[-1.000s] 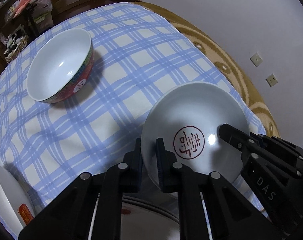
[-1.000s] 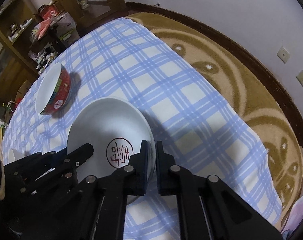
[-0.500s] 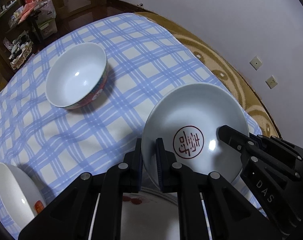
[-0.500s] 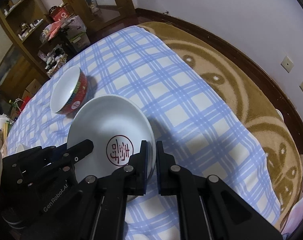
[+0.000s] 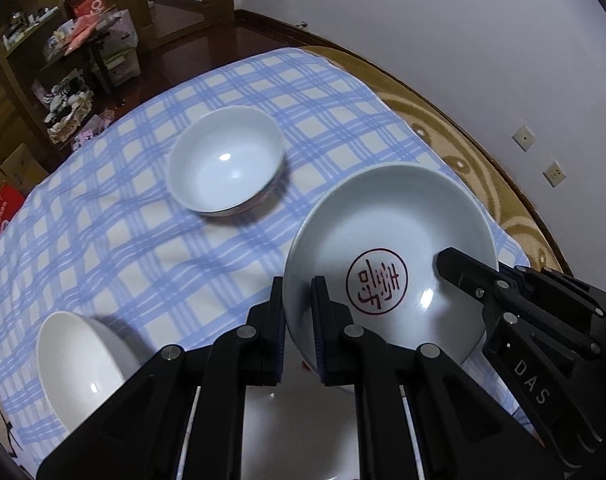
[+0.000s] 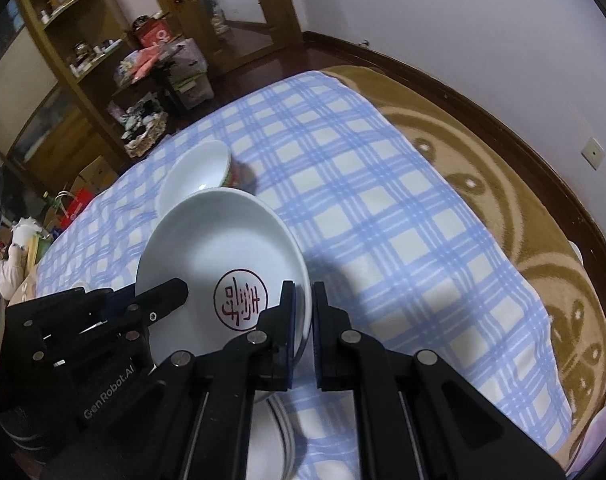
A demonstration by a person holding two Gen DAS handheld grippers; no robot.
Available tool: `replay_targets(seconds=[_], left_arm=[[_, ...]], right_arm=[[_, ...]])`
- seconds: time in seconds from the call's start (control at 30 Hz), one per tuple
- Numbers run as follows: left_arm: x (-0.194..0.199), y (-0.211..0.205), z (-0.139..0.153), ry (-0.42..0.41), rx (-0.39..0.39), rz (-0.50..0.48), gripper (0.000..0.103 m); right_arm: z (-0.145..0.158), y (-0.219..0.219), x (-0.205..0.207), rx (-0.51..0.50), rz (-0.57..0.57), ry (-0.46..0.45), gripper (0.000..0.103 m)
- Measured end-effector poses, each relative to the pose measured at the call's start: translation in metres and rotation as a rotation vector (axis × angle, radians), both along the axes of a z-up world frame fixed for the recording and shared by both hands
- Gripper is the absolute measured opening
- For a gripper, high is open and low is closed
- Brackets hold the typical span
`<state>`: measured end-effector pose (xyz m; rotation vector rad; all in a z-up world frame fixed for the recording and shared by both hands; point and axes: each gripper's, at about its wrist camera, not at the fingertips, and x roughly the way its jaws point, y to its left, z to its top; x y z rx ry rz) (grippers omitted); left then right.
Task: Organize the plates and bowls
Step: 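Lift and carry both red-print bowls toward the large white bowls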
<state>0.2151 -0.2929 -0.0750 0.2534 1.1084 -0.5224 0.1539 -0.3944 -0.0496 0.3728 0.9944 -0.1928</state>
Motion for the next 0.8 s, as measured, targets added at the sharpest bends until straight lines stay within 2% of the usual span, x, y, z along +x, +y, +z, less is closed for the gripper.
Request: replay_targets(seconds=[0.3,0.6,0.8], left_arm=[[-0.003,0.041,0.011,-0.021,0.015,0.062,0.013],[-0.012,0.093,0.024,-0.033,0.015,0.118,0.013],[-0.022,0.124,0.034,-0.055,0.016,0.148,0.013]], right_arm=[[0.008,0.034,0.003,0.055,0.031,-0.044,0.009],[0.019,0.081,0.003,0.041,0.117,-0.076,0.009],[0.028,0.106,0.001,0.071,0.162,-0.11,0.009]])
